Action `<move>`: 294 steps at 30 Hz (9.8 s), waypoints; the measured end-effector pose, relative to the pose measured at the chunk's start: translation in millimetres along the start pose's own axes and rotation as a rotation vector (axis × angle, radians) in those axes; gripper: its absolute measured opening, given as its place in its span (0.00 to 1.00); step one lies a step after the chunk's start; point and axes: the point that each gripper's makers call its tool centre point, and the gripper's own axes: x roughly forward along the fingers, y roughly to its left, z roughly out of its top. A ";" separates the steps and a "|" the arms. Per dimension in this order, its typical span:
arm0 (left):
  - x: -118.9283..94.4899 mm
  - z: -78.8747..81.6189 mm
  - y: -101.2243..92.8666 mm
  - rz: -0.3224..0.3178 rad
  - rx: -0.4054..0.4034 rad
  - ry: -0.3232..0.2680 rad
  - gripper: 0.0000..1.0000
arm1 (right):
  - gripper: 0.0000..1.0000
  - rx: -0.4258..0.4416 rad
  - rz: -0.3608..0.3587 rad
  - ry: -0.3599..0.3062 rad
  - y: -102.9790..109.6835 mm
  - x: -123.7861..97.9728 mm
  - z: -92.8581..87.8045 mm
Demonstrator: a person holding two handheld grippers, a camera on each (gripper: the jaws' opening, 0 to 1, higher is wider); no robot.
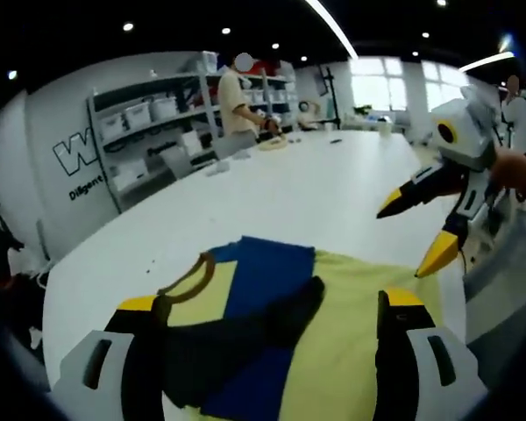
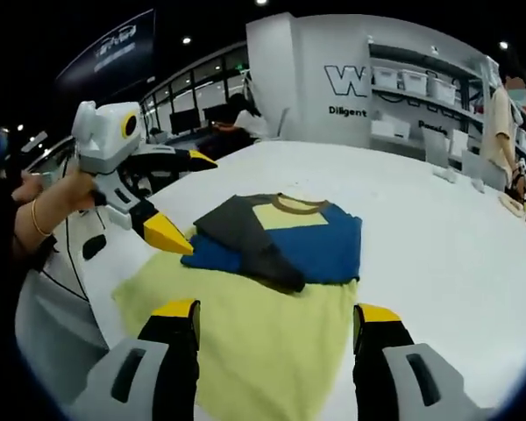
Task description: Fold the garment on the visible template until the final outline fits inside the template.
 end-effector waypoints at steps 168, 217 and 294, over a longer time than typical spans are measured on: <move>-138.6 -203.5 -55.8 0.106 -0.538 0.462 0.42 | 0.58 0.141 -0.050 0.259 -14.6 -18.2 -117.0; -176.6 -233.0 -69.3 0.128 -0.457 0.661 0.01 | 0.00 -0.019 -0.031 0.535 11.7 -48.7 -166.1; -171.2 -134.9 24.7 0.234 -0.514 0.425 0.01 | 0.00 -0.011 -0.067 0.315 -15.8 -43.0 -18.7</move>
